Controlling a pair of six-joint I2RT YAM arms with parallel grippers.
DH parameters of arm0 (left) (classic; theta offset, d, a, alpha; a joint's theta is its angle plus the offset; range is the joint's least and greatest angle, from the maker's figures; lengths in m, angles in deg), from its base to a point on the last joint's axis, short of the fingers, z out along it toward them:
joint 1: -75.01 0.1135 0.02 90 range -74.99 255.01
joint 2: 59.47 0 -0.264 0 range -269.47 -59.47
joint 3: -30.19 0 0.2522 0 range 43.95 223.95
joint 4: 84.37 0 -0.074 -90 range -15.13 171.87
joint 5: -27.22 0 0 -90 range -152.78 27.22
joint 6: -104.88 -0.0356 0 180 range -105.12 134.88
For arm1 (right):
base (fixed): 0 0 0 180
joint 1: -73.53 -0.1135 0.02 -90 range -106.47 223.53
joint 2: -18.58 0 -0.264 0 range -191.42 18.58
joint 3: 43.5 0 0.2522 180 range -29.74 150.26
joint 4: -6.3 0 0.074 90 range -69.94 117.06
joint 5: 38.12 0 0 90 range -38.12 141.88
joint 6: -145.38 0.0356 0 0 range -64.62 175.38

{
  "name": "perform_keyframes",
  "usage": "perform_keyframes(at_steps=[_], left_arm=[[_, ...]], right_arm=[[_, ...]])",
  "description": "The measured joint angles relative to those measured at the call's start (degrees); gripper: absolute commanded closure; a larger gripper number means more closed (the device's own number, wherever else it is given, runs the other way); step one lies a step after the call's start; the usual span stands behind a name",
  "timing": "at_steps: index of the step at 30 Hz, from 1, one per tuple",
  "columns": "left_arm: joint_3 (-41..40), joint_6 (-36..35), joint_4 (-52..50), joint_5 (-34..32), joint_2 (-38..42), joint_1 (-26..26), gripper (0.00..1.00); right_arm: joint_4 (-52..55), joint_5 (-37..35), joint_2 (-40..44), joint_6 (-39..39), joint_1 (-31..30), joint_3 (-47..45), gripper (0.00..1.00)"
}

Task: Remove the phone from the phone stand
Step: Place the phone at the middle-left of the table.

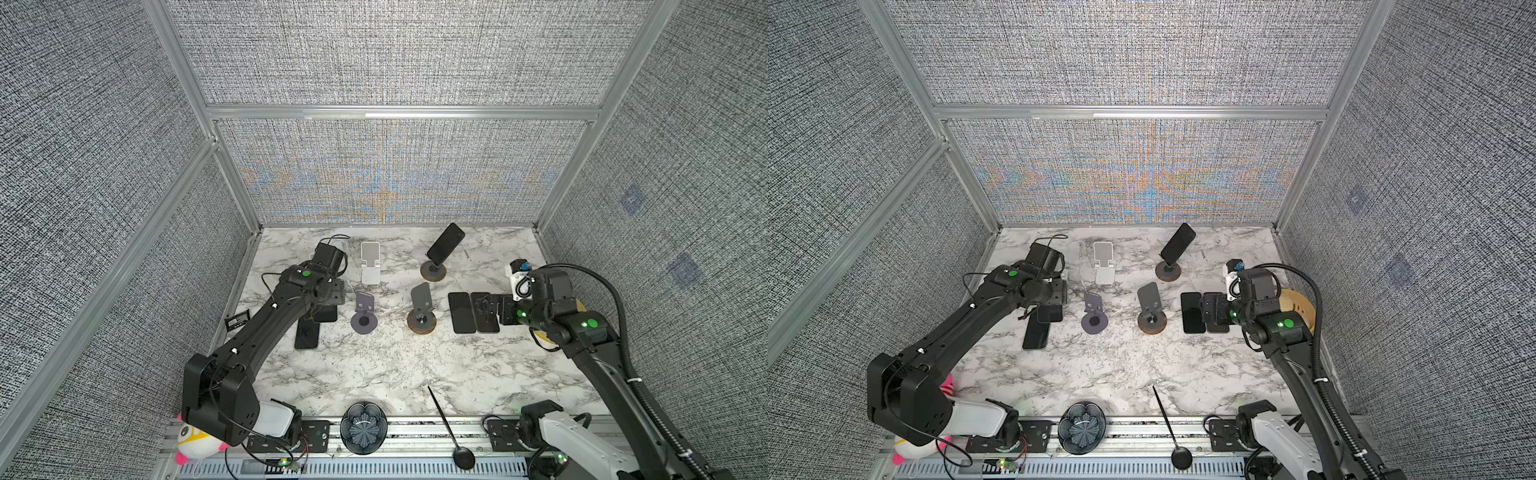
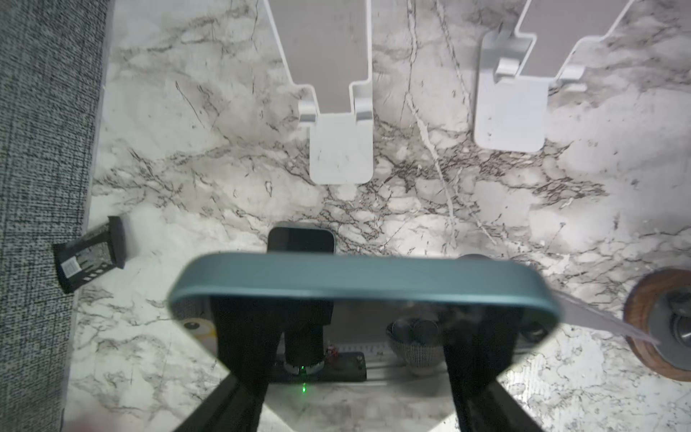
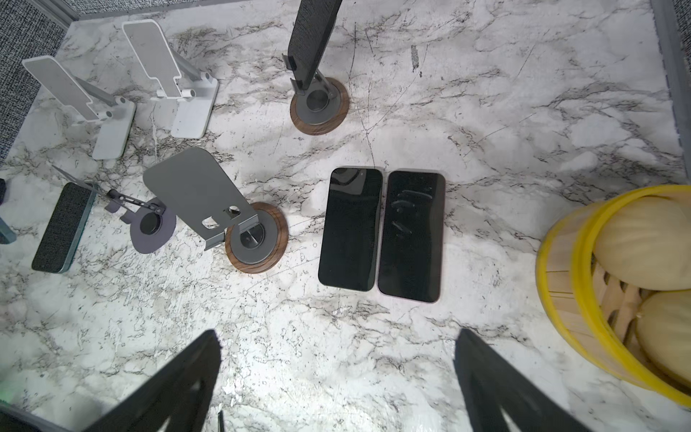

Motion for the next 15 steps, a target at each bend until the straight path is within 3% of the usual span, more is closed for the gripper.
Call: perform_keyframes(at_steps=[15], left_arm=[[-6.80, 1.75, 5.07, 5.33, -6.82, 2.69, 0.47]], right_arm=[[-0.83, -0.02, 1.27, 0.04, 0.04, 0.35, 0.02]])
